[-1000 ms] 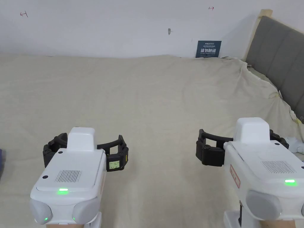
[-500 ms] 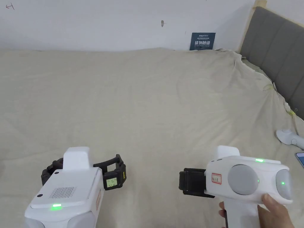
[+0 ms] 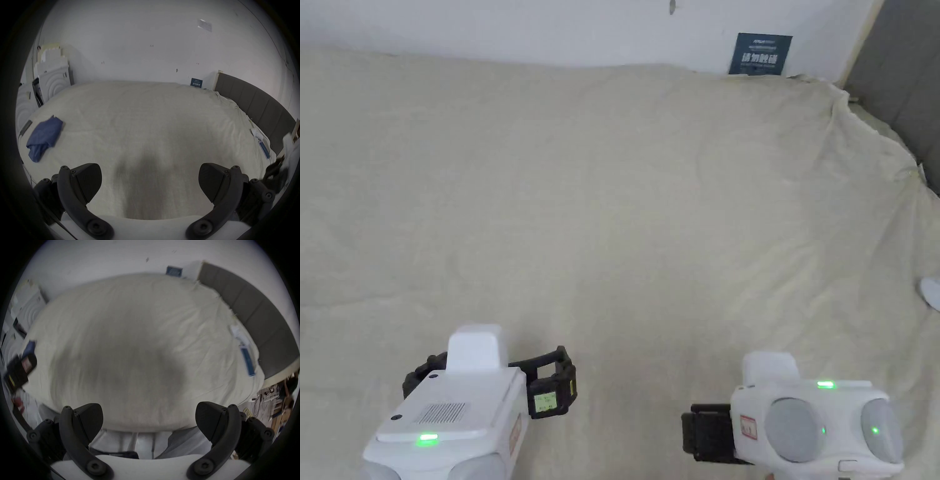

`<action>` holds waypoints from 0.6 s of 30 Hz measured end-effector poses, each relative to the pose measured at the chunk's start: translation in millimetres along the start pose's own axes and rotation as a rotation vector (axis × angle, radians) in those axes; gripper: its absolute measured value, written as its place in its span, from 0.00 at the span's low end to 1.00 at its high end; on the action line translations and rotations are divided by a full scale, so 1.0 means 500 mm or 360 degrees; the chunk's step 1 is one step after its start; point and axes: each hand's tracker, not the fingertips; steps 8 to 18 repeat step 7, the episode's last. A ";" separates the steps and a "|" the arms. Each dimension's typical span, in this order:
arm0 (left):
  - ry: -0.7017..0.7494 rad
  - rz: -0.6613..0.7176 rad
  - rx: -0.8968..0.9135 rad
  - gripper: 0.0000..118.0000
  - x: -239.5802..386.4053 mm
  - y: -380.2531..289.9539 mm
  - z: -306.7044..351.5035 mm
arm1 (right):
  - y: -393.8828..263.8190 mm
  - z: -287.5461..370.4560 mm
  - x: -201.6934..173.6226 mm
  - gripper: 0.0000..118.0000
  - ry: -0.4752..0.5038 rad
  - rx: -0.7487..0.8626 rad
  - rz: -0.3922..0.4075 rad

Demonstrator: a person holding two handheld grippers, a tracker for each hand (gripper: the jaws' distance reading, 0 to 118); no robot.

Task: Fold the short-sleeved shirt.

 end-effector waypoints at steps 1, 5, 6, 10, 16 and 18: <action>0.0003 0.0016 -0.0036 1.00 -0.008 0.000 -0.011 | 0.000 -0.025 0.004 0.96 0.0068 -0.0090 -0.0019; 0.0042 0.0079 -0.0163 1.00 -0.053 0.010 -0.064 | 0.021 -0.092 0.037 0.96 0.0216 -0.0219 -0.0290; 0.0089 0.0108 -0.0195 1.00 -0.066 0.016 -0.080 | 0.035 -0.103 0.048 0.96 0.0212 -0.0195 -0.0329; 0.0138 0.0148 -0.0219 1.00 -0.081 0.026 -0.100 | 0.053 -0.113 0.060 0.96 0.0180 -0.0149 -0.0360; 0.0138 0.0148 -0.0219 1.00 -0.081 0.026 -0.100 | 0.053 -0.113 0.060 0.96 0.0180 -0.0149 -0.0360; 0.0138 0.0148 -0.0219 1.00 -0.081 0.026 -0.100 | 0.053 -0.113 0.060 0.96 0.0180 -0.0149 -0.0360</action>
